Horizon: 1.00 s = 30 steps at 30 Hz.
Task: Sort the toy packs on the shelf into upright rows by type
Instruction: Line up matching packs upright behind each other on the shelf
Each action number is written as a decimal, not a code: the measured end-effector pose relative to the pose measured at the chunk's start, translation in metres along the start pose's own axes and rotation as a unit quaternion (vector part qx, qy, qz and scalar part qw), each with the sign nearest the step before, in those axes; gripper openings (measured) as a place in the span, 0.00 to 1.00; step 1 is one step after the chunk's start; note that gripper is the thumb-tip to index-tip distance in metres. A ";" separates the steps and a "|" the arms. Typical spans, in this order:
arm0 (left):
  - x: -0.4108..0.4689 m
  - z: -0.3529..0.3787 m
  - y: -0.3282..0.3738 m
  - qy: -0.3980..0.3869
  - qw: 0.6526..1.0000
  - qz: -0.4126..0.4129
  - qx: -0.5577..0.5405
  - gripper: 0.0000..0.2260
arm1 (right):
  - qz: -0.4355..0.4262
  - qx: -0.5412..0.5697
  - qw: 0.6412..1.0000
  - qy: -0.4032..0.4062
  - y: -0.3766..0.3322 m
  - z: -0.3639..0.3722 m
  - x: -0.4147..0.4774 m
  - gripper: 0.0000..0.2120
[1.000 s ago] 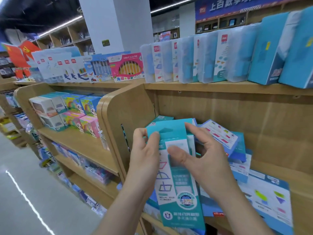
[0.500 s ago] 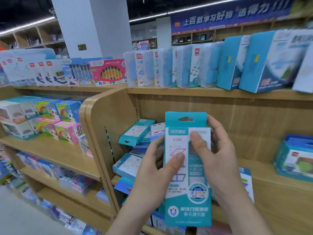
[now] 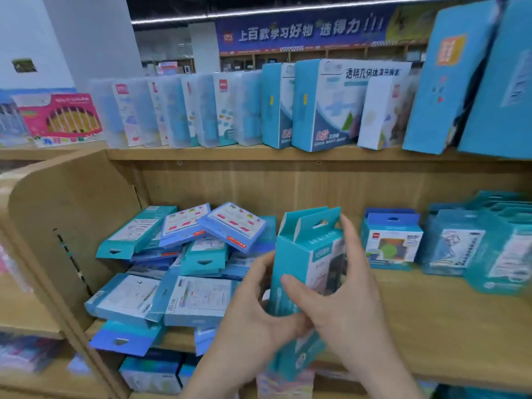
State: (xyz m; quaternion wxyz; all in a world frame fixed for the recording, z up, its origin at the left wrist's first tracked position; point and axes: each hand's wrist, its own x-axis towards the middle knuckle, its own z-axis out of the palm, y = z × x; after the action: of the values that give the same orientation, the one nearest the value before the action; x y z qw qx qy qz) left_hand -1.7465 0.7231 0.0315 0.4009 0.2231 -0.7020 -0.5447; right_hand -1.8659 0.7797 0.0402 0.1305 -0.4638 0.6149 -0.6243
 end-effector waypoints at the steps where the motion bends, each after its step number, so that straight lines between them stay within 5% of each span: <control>1: 0.004 0.003 0.001 -0.034 0.999 -0.005 -0.004 0.29 | 0.005 0.005 1.000 0.000 0.004 -0.010 0.003 0.51; 12: 0.031 0.092 -0.009 -0.080 0.991 -0.097 -0.046 0.25 | 0.036 0.087 0.982 -0.163 0.054 -0.122 0.042 0.47; 17: 0.044 0.110 -0.017 0.048 0.995 -0.062 -0.060 0.12 | 0.064 0.194 0.973 -0.112 0.071 -0.153 0.058 0.38; 25: 0.064 0.129 -0.061 0.091 0.995 -0.036 -0.036 0.10 | -0.015 -0.077 0.996 0.042 0.087 -0.185 0.063 0.57; 30: 0.066 0.125 -0.085 0.095 0.993 -0.063 0.000 0.13 | -0.066 -0.173 0.981 0.056 0.121 -0.175 0.054 0.55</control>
State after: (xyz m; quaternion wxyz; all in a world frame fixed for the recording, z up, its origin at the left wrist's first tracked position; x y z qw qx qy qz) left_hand -1.8956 0.7208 -0.0386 0.4306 0.3176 -0.6455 -0.5450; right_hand -2.0737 0.8281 -0.0126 -0.0273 -0.4834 0.6878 -0.5409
